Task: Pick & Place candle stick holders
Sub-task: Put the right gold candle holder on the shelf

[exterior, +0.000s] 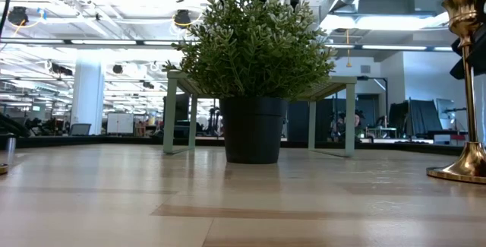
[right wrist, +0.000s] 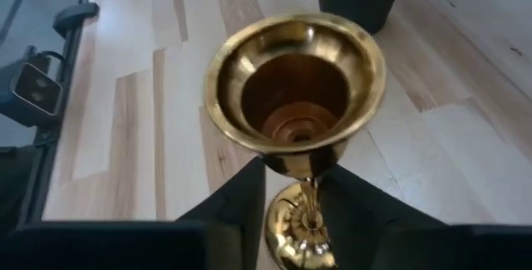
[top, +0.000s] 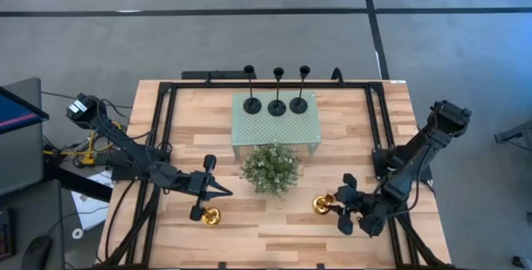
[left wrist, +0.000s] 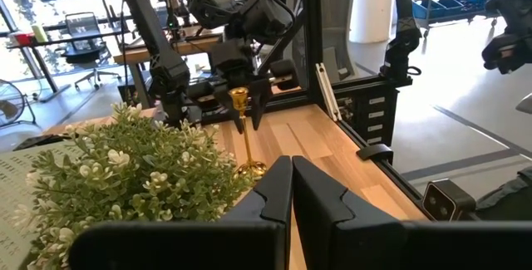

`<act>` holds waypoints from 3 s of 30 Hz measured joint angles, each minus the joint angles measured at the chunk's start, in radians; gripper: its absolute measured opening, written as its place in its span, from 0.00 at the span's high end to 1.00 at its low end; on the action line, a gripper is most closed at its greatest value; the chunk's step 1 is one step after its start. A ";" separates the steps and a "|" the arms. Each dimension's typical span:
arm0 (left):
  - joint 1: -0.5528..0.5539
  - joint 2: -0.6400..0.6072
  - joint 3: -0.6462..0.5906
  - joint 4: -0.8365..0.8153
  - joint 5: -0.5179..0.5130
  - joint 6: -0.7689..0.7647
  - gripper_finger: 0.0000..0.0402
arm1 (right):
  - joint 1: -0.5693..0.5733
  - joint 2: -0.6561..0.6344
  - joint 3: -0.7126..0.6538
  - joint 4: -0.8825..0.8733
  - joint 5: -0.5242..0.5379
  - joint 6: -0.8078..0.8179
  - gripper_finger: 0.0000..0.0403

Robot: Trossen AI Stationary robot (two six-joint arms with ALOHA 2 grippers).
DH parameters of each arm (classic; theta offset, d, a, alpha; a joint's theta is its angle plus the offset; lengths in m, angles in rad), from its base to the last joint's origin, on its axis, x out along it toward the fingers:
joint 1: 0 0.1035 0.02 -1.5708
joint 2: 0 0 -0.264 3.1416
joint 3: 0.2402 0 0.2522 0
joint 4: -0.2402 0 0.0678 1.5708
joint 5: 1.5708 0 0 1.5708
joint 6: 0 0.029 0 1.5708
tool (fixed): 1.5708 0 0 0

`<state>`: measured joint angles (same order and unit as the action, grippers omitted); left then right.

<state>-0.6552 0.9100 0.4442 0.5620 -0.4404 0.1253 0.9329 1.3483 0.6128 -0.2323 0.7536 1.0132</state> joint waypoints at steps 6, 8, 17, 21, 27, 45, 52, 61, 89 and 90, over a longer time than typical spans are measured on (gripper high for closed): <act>0.000 0.000 0.000 0.000 0.000 0.000 0.97 | 0.000 0.000 0.000 0.017 0.003 -0.002 0.90; 0.000 0.000 0.000 0.000 0.000 0.000 0.97 | 0.000 0.000 0.000 0.019 0.007 0.001 0.95; 0.000 0.000 0.000 0.000 0.000 -0.003 0.97 | 0.000 -0.001 0.001 0.031 0.006 0.005 0.98; 0.000 0.000 0.000 0.000 0.000 -0.003 0.97 | 0.001 0.000 0.021 0.029 0.004 0.000 0.98; 0.000 0.000 0.000 0.000 0.000 -0.003 0.97 | 0.000 -0.008 0.089 0.026 0.029 -0.087 0.99; 0.000 0.000 0.000 0.000 0.000 -0.003 0.97 | -0.167 -0.139 0.454 -0.211 -0.078 -0.618 1.00; 0.000 0.000 0.000 0.000 0.000 -0.001 0.97 | -0.390 -0.192 0.556 -0.204 -0.285 -0.913 1.00; 0.000 0.000 0.000 0.000 -0.003 0.053 0.97 | -0.752 -0.189 0.586 -0.138 -0.696 -1.186 1.00; 0.128 0.000 0.000 0.022 -0.222 0.088 0.97 | -1.253 -0.055 0.587 -0.197 -0.980 -1.188 1.00; 0.135 0.000 0.000 0.023 -0.222 0.088 0.97 | -1.256 -0.054 0.587 -0.208 -0.981 -1.188 1.00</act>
<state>-0.5200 0.9096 0.4446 0.5846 -0.6622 0.2131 -0.3229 1.2940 1.1995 -0.4406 -0.2275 -0.1749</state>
